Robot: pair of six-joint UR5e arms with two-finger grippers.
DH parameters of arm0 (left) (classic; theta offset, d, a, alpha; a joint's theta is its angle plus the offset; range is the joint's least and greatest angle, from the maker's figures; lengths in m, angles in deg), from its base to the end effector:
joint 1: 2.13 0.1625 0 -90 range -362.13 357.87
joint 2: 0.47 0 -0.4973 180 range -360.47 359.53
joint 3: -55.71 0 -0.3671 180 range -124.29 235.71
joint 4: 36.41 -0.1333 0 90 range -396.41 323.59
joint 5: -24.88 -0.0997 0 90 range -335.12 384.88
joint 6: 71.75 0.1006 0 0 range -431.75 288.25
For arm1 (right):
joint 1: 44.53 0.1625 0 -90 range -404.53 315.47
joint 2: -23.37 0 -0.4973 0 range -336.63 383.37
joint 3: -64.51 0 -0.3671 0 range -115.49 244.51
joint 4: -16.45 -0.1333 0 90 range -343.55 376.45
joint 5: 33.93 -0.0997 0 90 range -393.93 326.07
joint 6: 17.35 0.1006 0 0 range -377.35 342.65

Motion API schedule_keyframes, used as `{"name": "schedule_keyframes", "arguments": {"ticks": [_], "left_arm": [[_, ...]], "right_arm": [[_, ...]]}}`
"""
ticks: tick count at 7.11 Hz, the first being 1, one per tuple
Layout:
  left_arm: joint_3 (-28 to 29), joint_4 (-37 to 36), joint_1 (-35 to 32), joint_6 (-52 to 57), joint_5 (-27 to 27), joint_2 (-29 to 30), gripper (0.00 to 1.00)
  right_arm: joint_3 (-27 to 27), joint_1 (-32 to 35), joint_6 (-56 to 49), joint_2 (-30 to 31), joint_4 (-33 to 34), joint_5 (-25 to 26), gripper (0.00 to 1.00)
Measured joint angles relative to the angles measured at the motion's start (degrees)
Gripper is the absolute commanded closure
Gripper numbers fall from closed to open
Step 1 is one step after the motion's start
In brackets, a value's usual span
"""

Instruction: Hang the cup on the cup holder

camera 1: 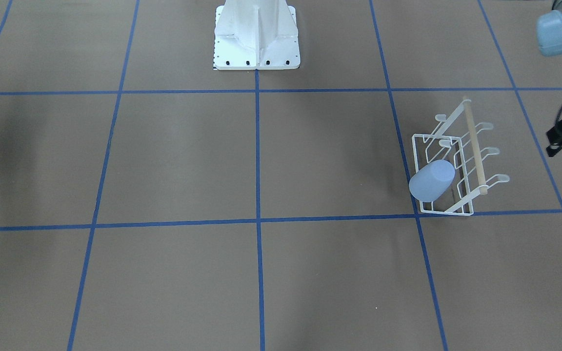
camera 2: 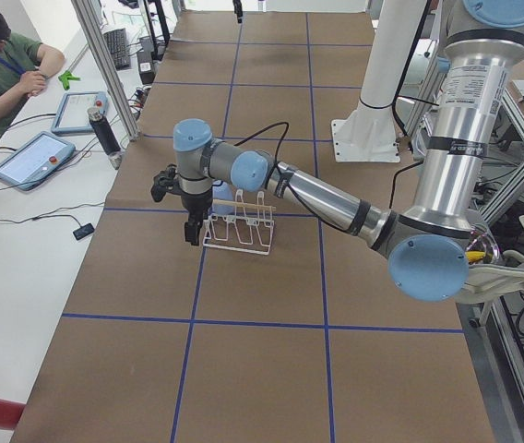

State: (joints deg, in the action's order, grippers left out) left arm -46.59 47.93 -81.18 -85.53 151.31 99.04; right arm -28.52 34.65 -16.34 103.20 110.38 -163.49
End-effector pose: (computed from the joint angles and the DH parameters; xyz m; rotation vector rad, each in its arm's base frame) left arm 0.0306 -0.5454 0.5666 0.1307 0.6750 0.0422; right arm -0.0364 -0.5592 0.6286 0.0837 -0.7027 -0.2199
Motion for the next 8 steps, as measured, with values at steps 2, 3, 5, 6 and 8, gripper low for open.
{"name": "schedule_keyframes", "arguments": {"ticks": [2,3,5,6,8], "left_arm": [[6.61,-0.18,-7.94,12.70,4.08,-1.34,0.02],[9.28,-0.20,-10.70,17.54,5.19,-2.08,0.02],[11.24,0.75,-12.94,20.53,5.60,-5.61,0.02],[11.43,1.55,-13.10,20.71,5.57,-7.60,0.02],[10.99,2.15,-13.07,17.10,5.65,-8.90,0.02]], "right_arm": [[0.14,3.81,-0.46,2.77,-0.03,-2.18,0.00],[0.12,5.44,-0.52,4.24,-0.05,-2.78,0.00],[0.02,7.17,-0.56,6.96,-0.06,-4.39,0.00],[-0.09,7.48,-0.56,7.89,-0.06,-4.75,0.00],[-0.26,7.75,-0.55,9.11,0.00,-4.95,0.00]]}}
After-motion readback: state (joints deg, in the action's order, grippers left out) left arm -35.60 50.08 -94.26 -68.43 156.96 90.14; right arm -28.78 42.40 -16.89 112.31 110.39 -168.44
